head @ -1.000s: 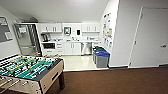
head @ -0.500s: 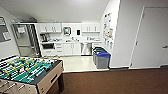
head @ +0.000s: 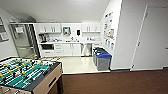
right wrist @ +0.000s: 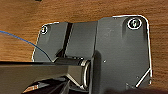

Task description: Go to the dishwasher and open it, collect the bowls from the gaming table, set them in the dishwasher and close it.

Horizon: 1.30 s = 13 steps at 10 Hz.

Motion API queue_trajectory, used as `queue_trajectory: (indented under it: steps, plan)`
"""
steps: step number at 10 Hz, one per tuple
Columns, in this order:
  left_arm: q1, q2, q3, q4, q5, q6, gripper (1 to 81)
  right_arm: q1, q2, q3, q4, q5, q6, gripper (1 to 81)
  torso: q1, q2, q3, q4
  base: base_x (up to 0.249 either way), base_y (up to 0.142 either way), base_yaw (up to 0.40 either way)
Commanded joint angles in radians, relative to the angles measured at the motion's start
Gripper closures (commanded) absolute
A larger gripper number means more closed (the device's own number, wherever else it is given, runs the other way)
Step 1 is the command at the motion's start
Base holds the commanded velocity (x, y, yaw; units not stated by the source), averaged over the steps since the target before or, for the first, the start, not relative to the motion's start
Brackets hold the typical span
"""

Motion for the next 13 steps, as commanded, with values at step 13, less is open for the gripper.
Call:
queue_trajectory:
  steps: [13]
  plan:
    - [-0.058, -0.005, 0.002, 0.001, 0.040, 0.003, 1.0, 0.053, -0.006, -0.001, 0.000, -0.049, -0.009, 1.0, 0.000, 0.000, 0.000, 0.000, 0.189, 0.000, 0.000]
